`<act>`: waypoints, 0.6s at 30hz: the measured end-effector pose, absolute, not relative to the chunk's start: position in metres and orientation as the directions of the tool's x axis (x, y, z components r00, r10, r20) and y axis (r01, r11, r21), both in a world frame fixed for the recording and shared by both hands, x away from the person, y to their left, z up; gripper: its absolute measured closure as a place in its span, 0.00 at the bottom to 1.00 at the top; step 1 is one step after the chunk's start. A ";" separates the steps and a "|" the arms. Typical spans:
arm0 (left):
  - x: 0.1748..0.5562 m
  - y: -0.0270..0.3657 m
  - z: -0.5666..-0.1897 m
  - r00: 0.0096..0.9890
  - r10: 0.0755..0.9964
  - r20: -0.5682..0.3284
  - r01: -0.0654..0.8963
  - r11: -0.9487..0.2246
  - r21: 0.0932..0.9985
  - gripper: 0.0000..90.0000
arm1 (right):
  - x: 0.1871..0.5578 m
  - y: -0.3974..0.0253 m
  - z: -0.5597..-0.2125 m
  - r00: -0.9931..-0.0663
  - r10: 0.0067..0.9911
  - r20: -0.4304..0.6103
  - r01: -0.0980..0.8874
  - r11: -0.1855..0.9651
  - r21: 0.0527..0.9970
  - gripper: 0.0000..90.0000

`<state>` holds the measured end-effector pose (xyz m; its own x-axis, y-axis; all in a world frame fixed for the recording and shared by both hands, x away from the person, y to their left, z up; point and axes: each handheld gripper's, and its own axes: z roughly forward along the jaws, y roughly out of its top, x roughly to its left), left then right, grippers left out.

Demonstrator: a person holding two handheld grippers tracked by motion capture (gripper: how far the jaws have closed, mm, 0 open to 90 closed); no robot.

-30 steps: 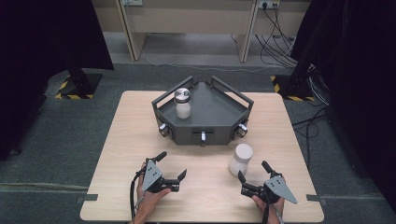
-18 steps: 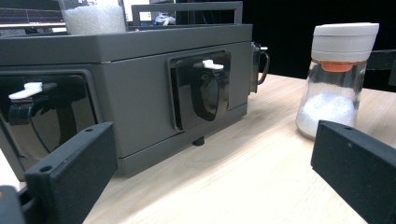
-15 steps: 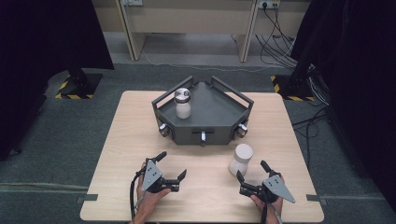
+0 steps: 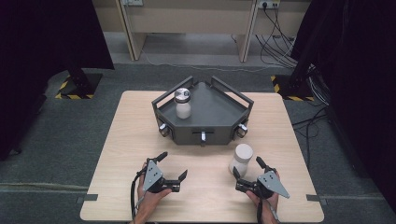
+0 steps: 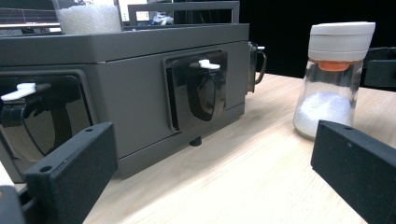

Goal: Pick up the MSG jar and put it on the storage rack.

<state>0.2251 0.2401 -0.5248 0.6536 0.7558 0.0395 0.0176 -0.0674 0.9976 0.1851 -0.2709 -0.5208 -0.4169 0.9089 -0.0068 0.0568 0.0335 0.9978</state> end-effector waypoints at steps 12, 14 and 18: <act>0.225 0.240 -0.525 0.658 0.752 0.037 0.019 -0.066 0.998 0.00 | 0.195 -0.269 -0.519 -0.416 0.909 -0.014 0.057 0.041 0.998 0.14; 0.226 0.240 -0.525 0.658 0.752 0.036 0.019 -0.064 0.998 0.00 | 0.197 -0.268 -0.519 -0.419 0.908 -0.017 0.060 0.047 0.997 0.16; 0.226 0.240 -0.525 0.658 0.753 0.036 0.018 -0.064 0.998 0.00 | 0.201 -0.265 -0.517 -0.428 0.903 -0.031 0.062 0.063 0.996 0.21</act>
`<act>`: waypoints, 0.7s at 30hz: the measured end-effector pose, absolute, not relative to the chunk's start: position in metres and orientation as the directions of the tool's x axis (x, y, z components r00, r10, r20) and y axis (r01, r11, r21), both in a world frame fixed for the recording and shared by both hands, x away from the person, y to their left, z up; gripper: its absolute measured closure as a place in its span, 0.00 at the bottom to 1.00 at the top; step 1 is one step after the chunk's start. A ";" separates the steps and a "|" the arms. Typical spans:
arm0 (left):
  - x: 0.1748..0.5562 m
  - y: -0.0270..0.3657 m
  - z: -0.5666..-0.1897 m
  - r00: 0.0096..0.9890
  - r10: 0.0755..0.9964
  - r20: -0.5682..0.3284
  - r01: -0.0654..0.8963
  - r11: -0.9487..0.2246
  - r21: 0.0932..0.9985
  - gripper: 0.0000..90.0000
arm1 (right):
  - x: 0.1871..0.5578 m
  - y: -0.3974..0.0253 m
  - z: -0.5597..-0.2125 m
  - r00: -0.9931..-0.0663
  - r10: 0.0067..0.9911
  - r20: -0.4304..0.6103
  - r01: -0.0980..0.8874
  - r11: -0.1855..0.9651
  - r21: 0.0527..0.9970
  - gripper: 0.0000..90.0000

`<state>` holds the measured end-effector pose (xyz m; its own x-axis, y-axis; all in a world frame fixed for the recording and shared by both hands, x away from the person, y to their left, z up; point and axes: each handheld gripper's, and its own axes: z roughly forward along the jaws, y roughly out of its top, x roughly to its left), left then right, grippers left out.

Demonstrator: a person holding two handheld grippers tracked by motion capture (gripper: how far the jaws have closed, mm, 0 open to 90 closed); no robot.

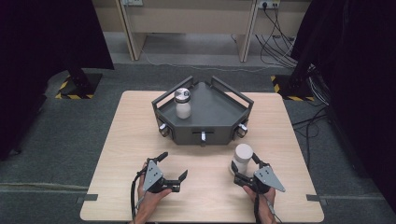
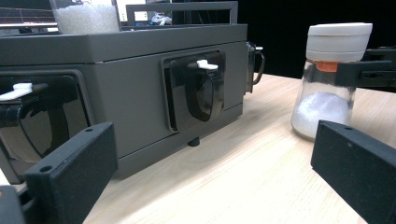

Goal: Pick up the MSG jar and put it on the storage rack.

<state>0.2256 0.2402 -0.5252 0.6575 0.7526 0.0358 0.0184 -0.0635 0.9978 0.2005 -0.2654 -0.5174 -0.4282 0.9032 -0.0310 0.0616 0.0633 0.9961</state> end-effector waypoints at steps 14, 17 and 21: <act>0.225 0.240 -0.525 0.658 0.752 0.039 0.018 -0.067 0.998 0.00 | 0.208 -0.258 -0.509 -0.416 0.907 -0.063 0.074 0.103 0.992 0.39; 0.225 0.240 -0.525 0.657 0.753 0.038 0.017 -0.065 0.998 0.00 | 0.206 -0.258 -0.506 -0.424 0.903 -0.076 0.070 0.117 0.991 0.39; 0.225 0.240 -0.525 0.656 0.754 0.037 0.017 -0.064 0.998 0.00 | 0.204 -0.255 -0.503 -0.434 0.894 -0.112 0.058 0.152 0.987 0.39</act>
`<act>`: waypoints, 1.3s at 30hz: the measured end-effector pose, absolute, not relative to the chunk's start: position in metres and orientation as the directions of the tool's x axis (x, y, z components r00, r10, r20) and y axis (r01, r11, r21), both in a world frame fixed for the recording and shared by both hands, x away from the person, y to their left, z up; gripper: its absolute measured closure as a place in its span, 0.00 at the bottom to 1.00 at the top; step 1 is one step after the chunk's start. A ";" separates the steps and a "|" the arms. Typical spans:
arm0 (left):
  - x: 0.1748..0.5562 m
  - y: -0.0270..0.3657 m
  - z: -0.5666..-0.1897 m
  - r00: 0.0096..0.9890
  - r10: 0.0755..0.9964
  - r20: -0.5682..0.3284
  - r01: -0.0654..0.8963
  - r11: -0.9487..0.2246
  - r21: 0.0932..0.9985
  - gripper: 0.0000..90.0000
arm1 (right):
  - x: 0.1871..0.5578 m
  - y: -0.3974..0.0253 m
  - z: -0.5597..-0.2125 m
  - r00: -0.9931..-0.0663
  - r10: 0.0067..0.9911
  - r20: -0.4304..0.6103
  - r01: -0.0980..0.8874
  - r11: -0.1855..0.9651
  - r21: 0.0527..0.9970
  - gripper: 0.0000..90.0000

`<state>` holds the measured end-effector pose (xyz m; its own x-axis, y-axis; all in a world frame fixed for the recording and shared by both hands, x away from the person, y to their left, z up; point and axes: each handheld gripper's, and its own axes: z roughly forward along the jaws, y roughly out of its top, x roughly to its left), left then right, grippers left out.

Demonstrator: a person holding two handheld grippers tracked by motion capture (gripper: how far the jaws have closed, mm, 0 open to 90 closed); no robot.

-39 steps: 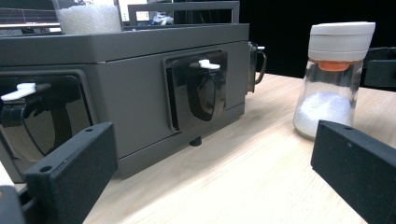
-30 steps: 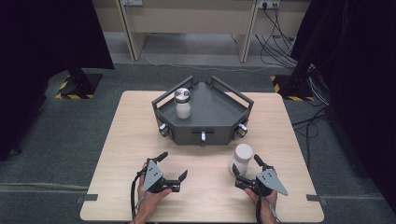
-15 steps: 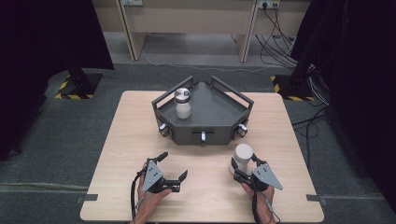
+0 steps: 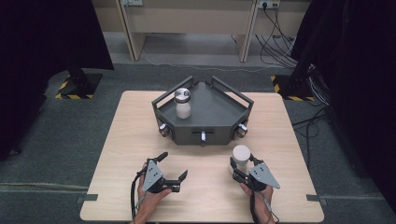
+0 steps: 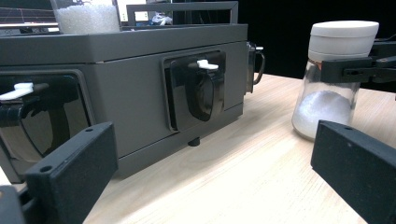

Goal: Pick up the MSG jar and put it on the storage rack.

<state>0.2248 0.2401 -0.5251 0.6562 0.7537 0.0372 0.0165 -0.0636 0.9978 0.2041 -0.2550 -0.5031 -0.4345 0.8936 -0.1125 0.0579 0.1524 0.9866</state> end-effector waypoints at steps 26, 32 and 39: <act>0.225 0.240 -0.526 0.654 0.756 0.035 0.016 -0.061 0.998 0.00 | 0.195 -0.251 -0.479 -0.504 0.859 -0.086 0.042 0.124 0.991 0.39; 0.224 0.240 -0.526 0.652 0.758 0.036 0.015 -0.060 0.998 0.00 | 0.195 -0.250 -0.468 -0.518 0.850 -0.095 0.027 0.127 0.991 0.39; 0.224 0.239 -0.526 0.651 0.759 0.034 0.016 -0.059 0.998 0.00 | 0.198 -0.249 -0.455 -0.533 0.842 -0.084 0.017 0.110 0.994 0.39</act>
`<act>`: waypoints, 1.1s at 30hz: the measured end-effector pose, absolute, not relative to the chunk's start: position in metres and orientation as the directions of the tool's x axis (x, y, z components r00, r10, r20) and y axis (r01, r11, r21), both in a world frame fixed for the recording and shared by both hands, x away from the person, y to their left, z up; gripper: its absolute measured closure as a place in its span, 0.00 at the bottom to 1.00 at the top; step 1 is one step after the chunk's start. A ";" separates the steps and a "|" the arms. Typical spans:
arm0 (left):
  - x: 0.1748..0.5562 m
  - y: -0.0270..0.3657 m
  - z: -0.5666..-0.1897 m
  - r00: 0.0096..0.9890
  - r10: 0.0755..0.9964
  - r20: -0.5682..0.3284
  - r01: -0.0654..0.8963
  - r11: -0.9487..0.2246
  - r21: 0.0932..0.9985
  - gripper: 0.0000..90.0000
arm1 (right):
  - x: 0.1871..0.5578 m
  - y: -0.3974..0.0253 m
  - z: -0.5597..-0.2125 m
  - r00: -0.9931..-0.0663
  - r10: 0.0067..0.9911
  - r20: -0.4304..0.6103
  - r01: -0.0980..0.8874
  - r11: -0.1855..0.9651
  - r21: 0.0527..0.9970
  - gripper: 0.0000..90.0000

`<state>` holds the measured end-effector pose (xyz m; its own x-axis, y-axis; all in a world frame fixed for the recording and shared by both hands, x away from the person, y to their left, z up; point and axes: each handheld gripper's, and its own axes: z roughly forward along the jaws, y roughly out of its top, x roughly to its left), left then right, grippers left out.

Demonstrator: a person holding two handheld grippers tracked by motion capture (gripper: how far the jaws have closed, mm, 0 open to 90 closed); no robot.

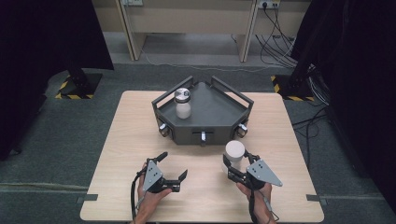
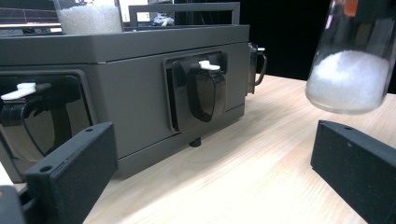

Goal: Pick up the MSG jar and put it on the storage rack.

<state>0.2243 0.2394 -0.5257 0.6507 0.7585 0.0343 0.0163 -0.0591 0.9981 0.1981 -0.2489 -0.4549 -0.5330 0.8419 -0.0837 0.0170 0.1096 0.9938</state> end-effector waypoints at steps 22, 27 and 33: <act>0.225 0.239 -0.526 0.653 0.757 0.033 0.017 -0.058 0.998 0.00 | 0.236 -0.227 -0.394 -0.578 0.809 -0.108 -0.021 0.117 0.993 0.39; 0.225 0.239 -0.526 0.653 0.757 0.032 0.017 -0.057 0.998 0.00 | 0.246 -0.221 -0.381 -0.580 0.808 -0.106 -0.018 0.117 0.993 0.39; 0.225 0.239 -0.526 0.653 0.757 0.033 0.016 -0.057 0.998 0.00 | 0.261 -0.213 -0.367 -0.575 0.811 -0.108 -0.011 0.124 0.992 0.39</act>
<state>0.2248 0.2390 -0.5256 0.6528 0.7568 0.0332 0.0157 -0.0573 0.9982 0.2611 -0.2126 -0.3671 -0.5754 0.8107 -0.1076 -0.0107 0.1241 0.9922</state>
